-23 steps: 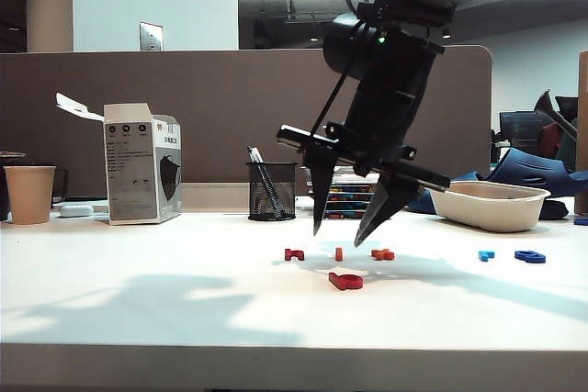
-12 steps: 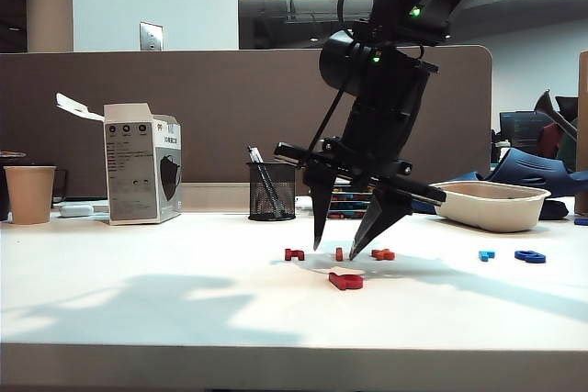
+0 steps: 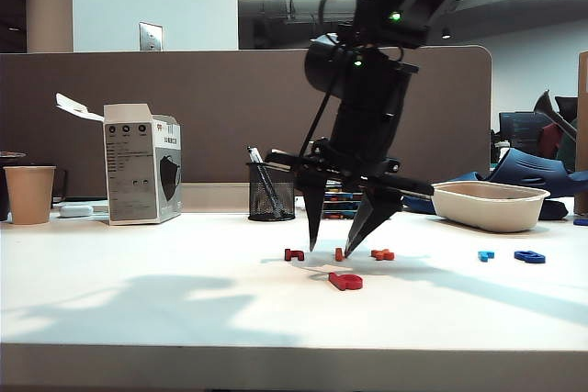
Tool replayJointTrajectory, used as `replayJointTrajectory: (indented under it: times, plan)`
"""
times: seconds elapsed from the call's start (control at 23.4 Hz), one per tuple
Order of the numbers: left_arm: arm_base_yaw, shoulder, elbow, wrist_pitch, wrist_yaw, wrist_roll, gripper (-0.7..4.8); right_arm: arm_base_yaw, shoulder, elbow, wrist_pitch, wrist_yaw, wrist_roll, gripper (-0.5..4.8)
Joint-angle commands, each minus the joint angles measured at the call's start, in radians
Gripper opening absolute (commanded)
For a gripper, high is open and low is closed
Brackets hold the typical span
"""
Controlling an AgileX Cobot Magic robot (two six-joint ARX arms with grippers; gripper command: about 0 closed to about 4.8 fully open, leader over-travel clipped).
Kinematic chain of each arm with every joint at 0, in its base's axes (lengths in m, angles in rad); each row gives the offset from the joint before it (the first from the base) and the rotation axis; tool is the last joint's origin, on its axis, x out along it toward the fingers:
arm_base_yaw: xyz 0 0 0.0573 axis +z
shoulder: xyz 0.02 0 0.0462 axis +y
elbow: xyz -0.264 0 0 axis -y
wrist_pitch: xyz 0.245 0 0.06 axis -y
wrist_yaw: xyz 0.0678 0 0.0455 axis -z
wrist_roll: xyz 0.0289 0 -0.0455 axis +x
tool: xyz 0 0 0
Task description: Select the appropriate letters from the row of letter magnets placed on the table to arrange into the word "big".
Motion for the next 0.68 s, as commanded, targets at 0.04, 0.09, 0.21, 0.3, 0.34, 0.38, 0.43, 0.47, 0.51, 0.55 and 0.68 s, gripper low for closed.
replayJointTrajectory:
  times: [0.04, 0.09, 0.21, 0.3, 0.34, 0.38, 0.43, 0.47, 0.51, 0.55, 0.68]
  plan:
    - [0.0, -0.003, 0.002, 0.011, -0.003, 0.0, -0.05, 0.0, 0.024, -0.006, -0.083, 0.06, -0.006, 2.02]
    - [0.0, -0.003, 0.002, 0.011, -0.002, 0.0, -0.05, -0.005, 0.024, -0.004, -0.097, 0.071, -0.006, 2.02]
    - [0.0, -0.003, 0.002, 0.011, -0.003, 0.0, -0.05, -0.005, 0.025, -0.005, -0.116, 0.077, -0.006, 2.02]
    - [0.0, -0.003, 0.002, 0.011, -0.002, 0.0, -0.05, -0.002, 0.025, -0.005, -0.114, 0.077, -0.006, 2.01]
    - [0.0, -0.003, 0.002, 0.011, -0.002, 0.0, -0.05, -0.002, 0.026, -0.005, -0.114, 0.077, -0.006, 2.0]
    - [0.0, -0.003, 0.002, 0.011, -0.002, 0.0, -0.05, 0.0, 0.027, -0.005, -0.114, 0.077, -0.006, 1.98]
    - [0.0, -0.003, 0.002, 0.011, -0.003, 0.0, -0.05, 0.007, 0.03, -0.005, -0.12, 0.077, -0.006, 1.98]
    - [0.0, -0.003, 0.002, 0.011, -0.003, 0.0, -0.05, 0.009, 0.034, -0.005, -0.123, 0.081, -0.006, 1.98]
    - [0.0, -0.003, 0.002, 0.012, -0.002, 0.0, -0.05, 0.01, 0.035, -0.005, -0.13, 0.08, -0.006, 1.98]
    - [0.0, -0.003, 0.002, 0.011, -0.003, 0.0, -0.05, 0.011, 0.037, -0.005, -0.134, 0.08, -0.006, 1.98]
    - [0.0, -0.003, 0.002, 0.012, -0.003, 0.0, -0.05, 0.012, 0.048, -0.005, -0.142, 0.075, -0.005, 1.87]
